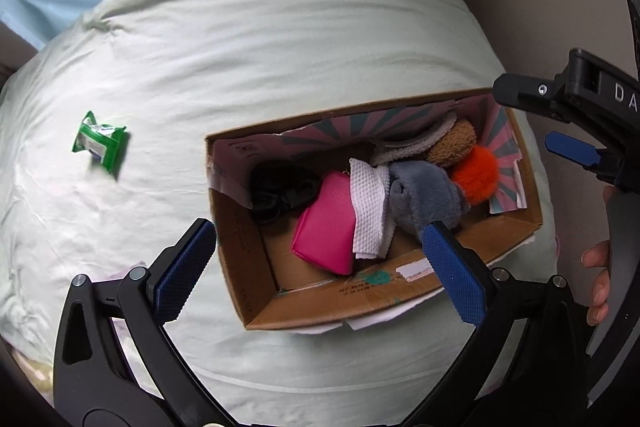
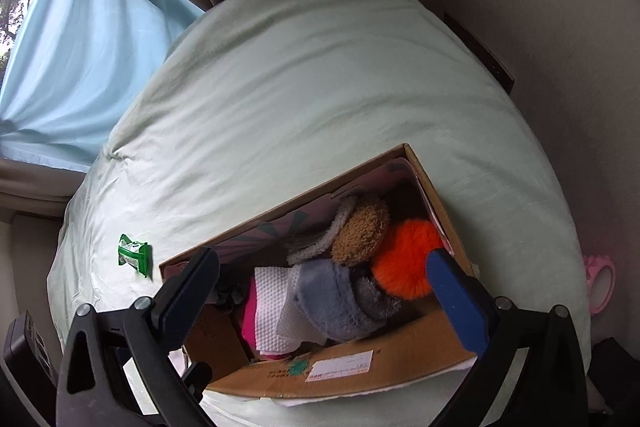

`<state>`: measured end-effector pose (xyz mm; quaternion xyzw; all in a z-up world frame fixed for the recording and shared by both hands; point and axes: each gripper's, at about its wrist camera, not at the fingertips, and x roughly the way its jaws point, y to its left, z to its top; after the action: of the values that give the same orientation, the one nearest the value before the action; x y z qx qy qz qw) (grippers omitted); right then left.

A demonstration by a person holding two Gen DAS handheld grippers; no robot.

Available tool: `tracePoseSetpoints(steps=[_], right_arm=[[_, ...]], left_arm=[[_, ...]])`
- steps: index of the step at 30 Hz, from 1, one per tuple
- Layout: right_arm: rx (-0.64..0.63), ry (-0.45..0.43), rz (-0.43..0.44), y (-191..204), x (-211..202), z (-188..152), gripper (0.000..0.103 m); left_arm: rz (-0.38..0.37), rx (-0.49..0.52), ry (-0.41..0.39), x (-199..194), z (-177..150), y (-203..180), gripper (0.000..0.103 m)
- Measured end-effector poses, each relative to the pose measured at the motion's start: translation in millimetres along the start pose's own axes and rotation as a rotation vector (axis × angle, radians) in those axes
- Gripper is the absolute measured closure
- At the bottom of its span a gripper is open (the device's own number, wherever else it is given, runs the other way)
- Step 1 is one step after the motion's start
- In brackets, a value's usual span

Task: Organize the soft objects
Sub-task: 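Open both tools to drop the scrunchie and plush into the box, then move both tools back toward the lilac cloth and green wipes pack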

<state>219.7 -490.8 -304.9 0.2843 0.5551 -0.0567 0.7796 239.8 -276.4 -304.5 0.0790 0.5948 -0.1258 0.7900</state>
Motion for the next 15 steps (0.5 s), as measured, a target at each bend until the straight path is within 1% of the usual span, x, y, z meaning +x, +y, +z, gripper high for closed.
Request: tracePoseSetpoints(steps=[7, 11, 15], right_arm=[[-0.161, -0.062, -0.058, 40, -40, -20, 0.000], [-0.250, -0.096, -0.072, 67, -66, -36, 0.000], [-0.353, -0.128, -0.064, 103, -90, -59, 0.000]], left_arm=[[-0.003, -0.035, -0.088, -53, -13, 21, 0.001], [0.000, -0.069, -0.140, -88, -25, 44, 0.001], [0.004, -0.104, -0.194, -124, -45, 74, 0.001]])
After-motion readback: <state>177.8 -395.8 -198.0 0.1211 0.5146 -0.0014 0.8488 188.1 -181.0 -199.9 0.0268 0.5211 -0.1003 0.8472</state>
